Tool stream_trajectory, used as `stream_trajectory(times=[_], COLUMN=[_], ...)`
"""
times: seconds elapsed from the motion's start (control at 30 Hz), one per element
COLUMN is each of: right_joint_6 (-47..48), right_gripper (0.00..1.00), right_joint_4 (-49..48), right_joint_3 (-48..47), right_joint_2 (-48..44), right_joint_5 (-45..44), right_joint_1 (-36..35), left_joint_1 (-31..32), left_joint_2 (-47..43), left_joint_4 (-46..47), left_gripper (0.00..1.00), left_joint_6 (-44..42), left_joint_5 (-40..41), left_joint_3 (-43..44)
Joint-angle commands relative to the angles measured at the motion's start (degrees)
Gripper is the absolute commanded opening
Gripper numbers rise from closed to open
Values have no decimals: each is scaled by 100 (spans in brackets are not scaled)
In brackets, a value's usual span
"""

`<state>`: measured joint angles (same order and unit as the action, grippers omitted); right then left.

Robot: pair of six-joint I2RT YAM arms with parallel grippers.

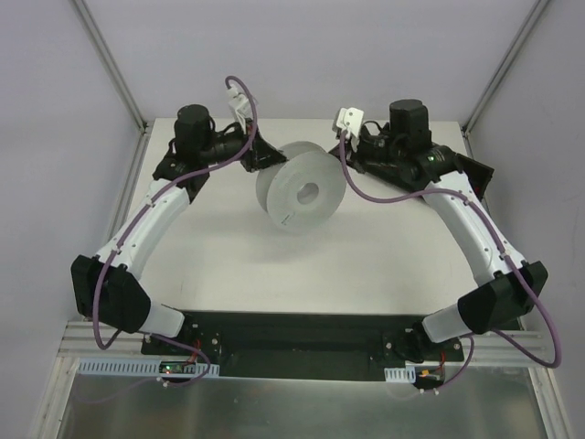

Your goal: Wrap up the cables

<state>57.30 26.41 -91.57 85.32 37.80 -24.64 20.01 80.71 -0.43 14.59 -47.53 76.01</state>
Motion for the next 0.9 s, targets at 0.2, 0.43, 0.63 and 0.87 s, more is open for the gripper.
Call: stream_trajectory(times=[0.2, 0.43, 0.63, 0.87], right_joint_6=[-2300, -3181, -3636, -4797], right_gripper=[0, 0, 0, 0], right_joint_4=[-1102, -1639, -2007, -3133], right_joint_3=[1079, 1571, 2028, 2241], right_joint_2=[-780, -868, -1008, -719], right_joint_5=[1106, 1414, 1423, 1046], right_joint_1=[689, 698, 689, 689], left_joint_1=[-1104, -1140, -1254, -1298], left_joint_2=[735, 1017, 956, 1008], left_joint_4=[5337, 5836, 5159, 4184], left_gripper=[0, 0, 0, 0], left_joint_6=[5223, 6117, 6144, 5942], left_joint_5=[-2103, -1962, -1594, -987], left_joint_3=[-183, -113, -182, -429])
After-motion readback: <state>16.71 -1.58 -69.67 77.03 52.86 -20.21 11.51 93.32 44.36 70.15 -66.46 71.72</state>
